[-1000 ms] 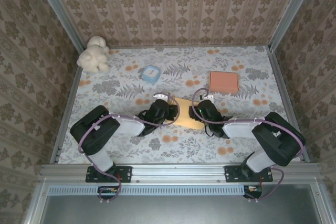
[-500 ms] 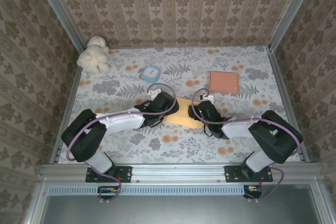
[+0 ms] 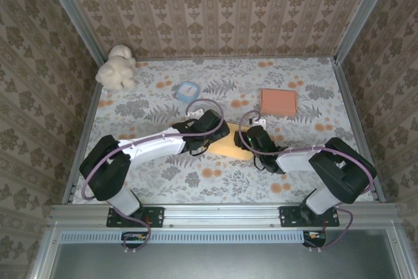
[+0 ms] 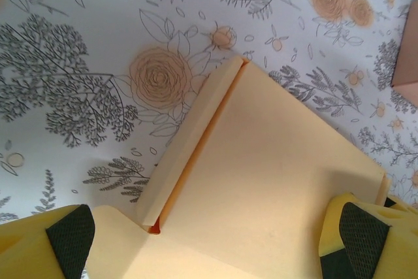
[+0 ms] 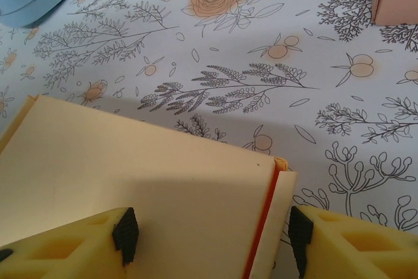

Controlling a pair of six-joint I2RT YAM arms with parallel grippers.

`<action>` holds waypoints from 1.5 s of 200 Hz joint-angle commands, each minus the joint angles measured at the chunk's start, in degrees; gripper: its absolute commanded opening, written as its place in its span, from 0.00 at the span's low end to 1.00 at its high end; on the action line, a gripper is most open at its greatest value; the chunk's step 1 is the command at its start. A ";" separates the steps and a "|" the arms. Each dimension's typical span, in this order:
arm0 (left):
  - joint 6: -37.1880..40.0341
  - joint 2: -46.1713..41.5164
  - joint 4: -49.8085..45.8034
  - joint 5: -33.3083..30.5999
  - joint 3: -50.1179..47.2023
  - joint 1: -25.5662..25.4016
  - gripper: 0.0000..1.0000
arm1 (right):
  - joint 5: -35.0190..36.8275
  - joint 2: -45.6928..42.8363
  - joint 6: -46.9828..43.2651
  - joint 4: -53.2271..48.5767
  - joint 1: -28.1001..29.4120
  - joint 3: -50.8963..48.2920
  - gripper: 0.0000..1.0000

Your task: Fold the paper box

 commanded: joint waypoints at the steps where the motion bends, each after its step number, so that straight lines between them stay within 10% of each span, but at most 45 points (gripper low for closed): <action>1: -3.18 2.98 -3.46 3.19 1.78 0.01 1.00 | -0.97 1.23 0.28 -2.49 -0.25 -1.54 0.65; 300: -4.68 4.54 -3.37 5.10 4.73 -2.71 0.93 | -1.30 6.12 2.04 1.20 -0.25 -0.97 0.65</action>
